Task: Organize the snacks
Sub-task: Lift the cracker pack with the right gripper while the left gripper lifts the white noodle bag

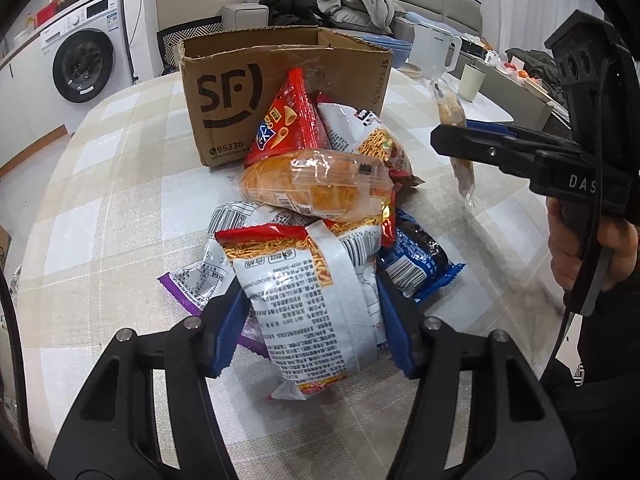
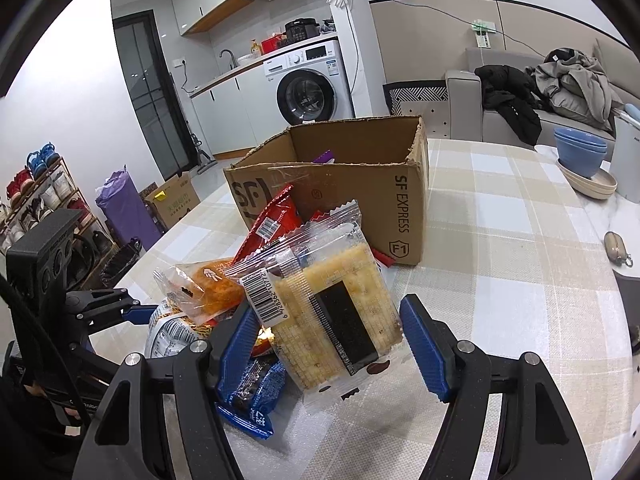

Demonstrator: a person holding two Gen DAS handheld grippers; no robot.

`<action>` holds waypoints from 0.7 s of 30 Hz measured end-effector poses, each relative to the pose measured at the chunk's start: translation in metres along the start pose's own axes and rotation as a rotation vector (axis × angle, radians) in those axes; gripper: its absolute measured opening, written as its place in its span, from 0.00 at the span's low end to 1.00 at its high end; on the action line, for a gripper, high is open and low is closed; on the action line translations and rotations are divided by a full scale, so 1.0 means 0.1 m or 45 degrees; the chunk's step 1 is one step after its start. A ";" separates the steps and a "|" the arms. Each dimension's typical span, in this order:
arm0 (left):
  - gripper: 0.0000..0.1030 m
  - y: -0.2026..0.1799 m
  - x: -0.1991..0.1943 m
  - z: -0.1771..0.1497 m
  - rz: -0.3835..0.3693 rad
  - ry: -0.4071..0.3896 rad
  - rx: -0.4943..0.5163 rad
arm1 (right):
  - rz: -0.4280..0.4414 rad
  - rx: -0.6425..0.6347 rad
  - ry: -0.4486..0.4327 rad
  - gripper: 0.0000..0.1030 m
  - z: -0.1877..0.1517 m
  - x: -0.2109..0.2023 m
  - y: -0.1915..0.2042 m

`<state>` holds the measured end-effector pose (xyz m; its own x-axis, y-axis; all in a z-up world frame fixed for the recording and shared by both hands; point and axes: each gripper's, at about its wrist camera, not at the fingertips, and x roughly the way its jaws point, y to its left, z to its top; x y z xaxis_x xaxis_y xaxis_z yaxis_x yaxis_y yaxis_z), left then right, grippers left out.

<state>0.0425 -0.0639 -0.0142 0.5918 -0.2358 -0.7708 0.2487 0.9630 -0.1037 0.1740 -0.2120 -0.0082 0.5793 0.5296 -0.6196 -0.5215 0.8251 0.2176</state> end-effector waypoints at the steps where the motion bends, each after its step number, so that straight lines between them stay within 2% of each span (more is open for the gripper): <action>1: 0.56 0.00 -0.01 -0.01 -0.005 -0.005 -0.004 | 0.003 0.003 -0.003 0.70 0.00 -0.01 -0.01; 11: 0.53 0.02 -0.13 -0.01 -0.042 -0.034 -0.025 | 0.033 0.030 -0.022 0.70 -0.01 -0.05 -0.08; 14: 0.43 0.02 -0.18 -0.02 -0.060 -0.042 -0.025 | 0.033 0.029 -0.025 0.70 0.00 -0.05 -0.07; 21: 0.43 0.01 -0.30 -0.05 -0.077 -0.065 -0.032 | 0.044 0.023 -0.037 0.70 0.01 -0.08 -0.05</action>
<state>0.0212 -0.0552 0.0051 0.6145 -0.2994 -0.7299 0.2662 0.9496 -0.1654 0.1730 -0.2200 -0.0038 0.5794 0.5631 -0.5892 -0.5301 0.8095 0.2524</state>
